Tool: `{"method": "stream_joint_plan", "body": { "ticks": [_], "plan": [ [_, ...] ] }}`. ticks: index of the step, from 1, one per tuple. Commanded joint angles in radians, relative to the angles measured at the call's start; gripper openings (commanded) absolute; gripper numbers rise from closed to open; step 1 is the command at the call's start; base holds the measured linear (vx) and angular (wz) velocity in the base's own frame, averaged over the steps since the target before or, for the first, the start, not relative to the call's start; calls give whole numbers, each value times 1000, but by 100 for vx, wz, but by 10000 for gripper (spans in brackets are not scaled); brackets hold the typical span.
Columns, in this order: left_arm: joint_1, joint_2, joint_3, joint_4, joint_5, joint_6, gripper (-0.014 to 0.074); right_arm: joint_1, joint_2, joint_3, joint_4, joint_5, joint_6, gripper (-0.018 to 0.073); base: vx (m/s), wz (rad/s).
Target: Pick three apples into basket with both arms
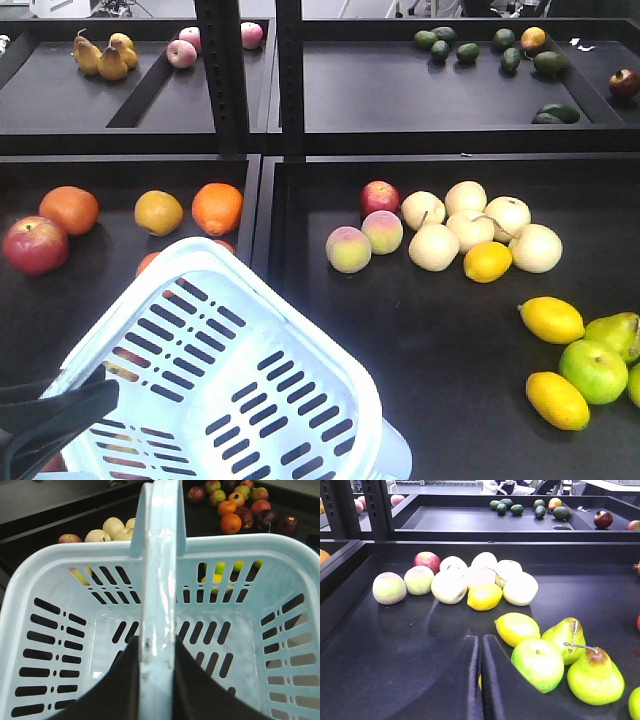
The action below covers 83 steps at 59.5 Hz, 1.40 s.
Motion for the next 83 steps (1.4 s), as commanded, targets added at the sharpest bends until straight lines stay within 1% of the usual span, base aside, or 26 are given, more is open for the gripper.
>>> {"method": "stream_joint_plan", "body": {
  "ticks": [1, 44, 83],
  "plan": [
    [-3, 0, -30, -35, -91, -9, -6, -2, -11, 13, -2, -72, -9, 8, -1, 3],
    [-3, 0, -30, -35, -91, -9, -6, -2, -11, 13, -2, -72, -9, 8, -3, 11],
    [-3, 0, -30, -35, -91, -9, -6, -2, -11, 13, -2, -72, -9, 8, -10, 38]
  ]
}}
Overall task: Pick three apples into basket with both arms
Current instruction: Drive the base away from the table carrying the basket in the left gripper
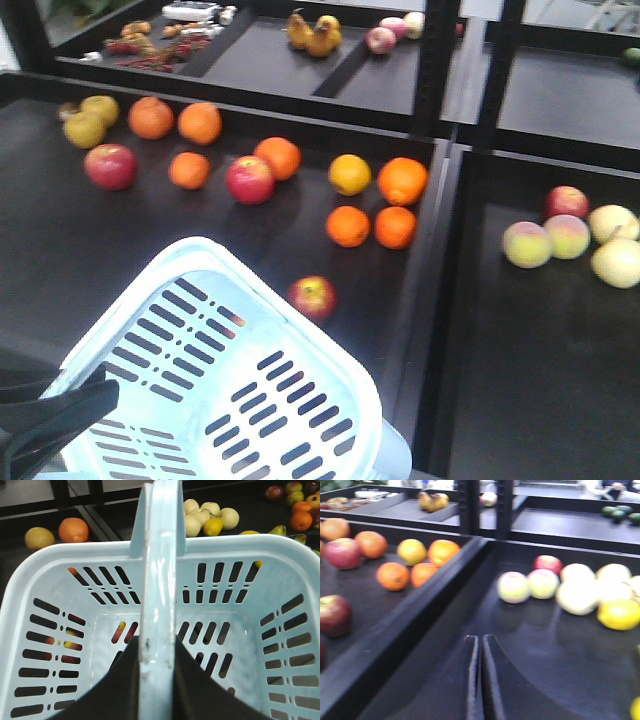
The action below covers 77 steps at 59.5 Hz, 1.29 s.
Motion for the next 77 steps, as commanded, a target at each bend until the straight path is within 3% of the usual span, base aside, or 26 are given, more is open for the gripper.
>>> {"method": "stream_joint_plan", "body": {
  "ticks": [1, 77],
  "plan": [
    [-3, 0, -30, -34, -90, -9, -6, -2, -11, 13, -2, -72, -9, 8, -12, 46],
    [-3, 0, -30, -34, -90, -9, -6, -2, -11, 13, -2, -72, -9, 8, -15, 56]
  ]
}}
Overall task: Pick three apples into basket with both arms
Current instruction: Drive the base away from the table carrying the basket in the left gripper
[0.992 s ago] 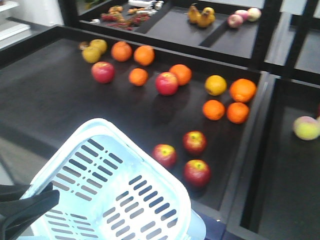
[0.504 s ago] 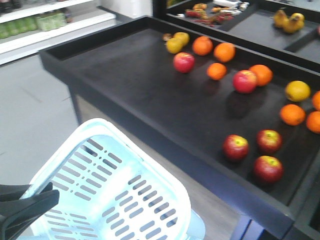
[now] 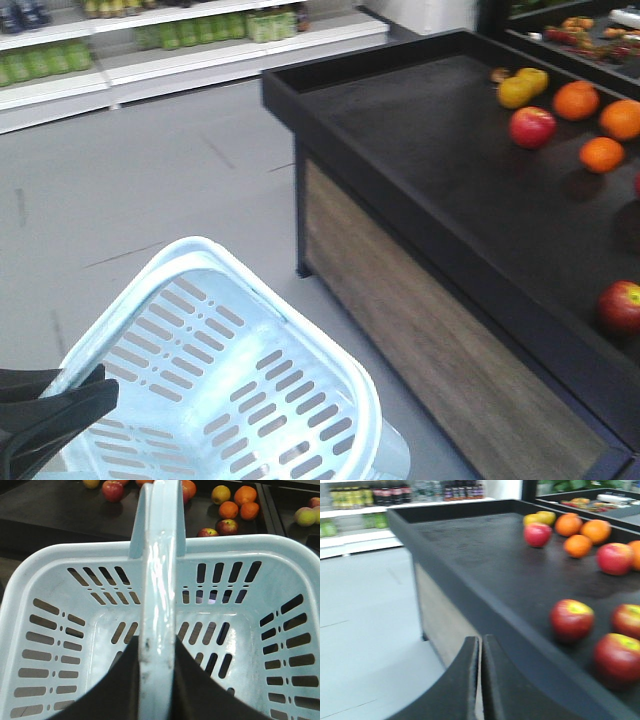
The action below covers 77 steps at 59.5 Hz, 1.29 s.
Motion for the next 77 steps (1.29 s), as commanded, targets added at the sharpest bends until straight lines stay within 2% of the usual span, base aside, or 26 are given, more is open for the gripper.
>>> {"method": "stream_joint_plan", "body": {
  "ticks": [1, 77],
  "plan": [
    [-3, 0, -30, -34, -90, -9, -6, -2, -11, 13, -2, -72, -9, 8, -15, 55],
    [-3, 0, -30, -34, -90, -9, -6, -2, -11, 13, -2, -72, -9, 8, -7, 47]
  ]
}}
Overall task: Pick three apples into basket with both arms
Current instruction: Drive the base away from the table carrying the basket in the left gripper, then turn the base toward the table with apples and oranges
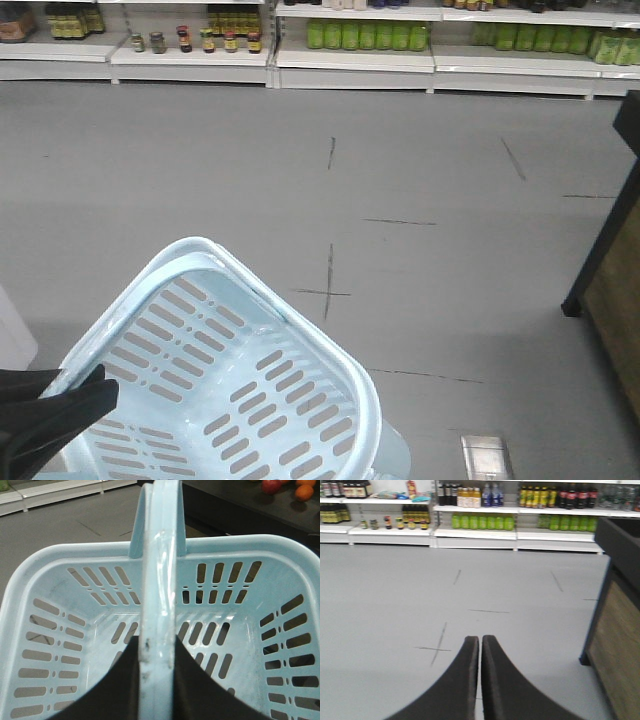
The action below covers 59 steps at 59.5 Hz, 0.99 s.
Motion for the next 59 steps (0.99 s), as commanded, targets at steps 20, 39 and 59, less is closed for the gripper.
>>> {"method": "stream_joint_plan", "body": {
  "ticks": [20, 39, 59],
  "plan": [
    [-3, 0, -30, -33, -90, -9, -6, -2, -11, 13, -2, -72, -9, 8, 11, 37],
    [-3, 0, -30, -33, -90, -9, -6, -2, -11, 13, -2, -72, -9, 8, 15, 23],
    [-3, 0, -30, -33, -90, -9, -6, -2, -11, 13, -2, -72, -9, 8, 20, 6]
  ]
}}
